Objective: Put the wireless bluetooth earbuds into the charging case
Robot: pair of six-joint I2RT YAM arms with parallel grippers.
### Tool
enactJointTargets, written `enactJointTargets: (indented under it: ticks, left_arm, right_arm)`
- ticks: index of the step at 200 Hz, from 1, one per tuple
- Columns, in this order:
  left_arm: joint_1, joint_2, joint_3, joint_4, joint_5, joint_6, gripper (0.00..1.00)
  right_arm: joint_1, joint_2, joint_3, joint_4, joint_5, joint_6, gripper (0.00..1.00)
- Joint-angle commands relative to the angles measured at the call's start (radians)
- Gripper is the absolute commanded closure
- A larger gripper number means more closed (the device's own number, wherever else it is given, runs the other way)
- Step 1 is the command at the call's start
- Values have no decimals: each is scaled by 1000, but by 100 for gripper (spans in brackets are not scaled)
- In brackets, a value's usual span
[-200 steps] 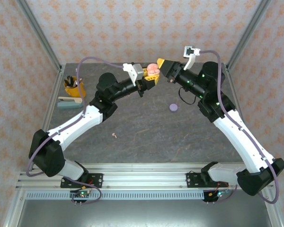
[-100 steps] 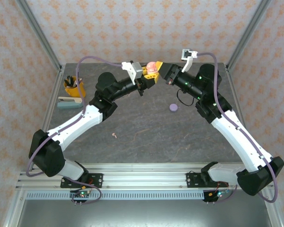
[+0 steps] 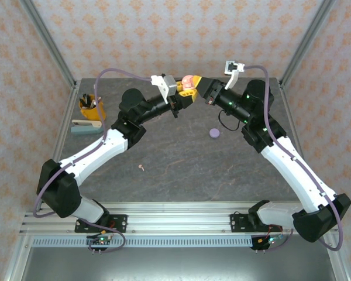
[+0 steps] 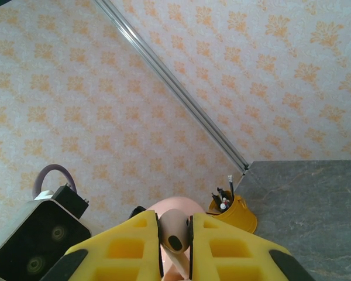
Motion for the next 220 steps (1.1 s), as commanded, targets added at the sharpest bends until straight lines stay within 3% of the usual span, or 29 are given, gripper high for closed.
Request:
enactJointTargets:
  ticks: [1, 195, 220]
  left_arm:
    - [-13, 13, 45, 39, -12, -9, 98]
    - [-14, 4, 83, -1, -79, 27, 98]
    - [-15, 6, 80, -1, -73, 18, 98]
  right_arm:
    - [0, -11, 9, 25, -40, -2, 84]
    - [0, -50, -24, -218, -86, -165, 85]
    - [0, -39, -6, -251, -55, -175, 77]
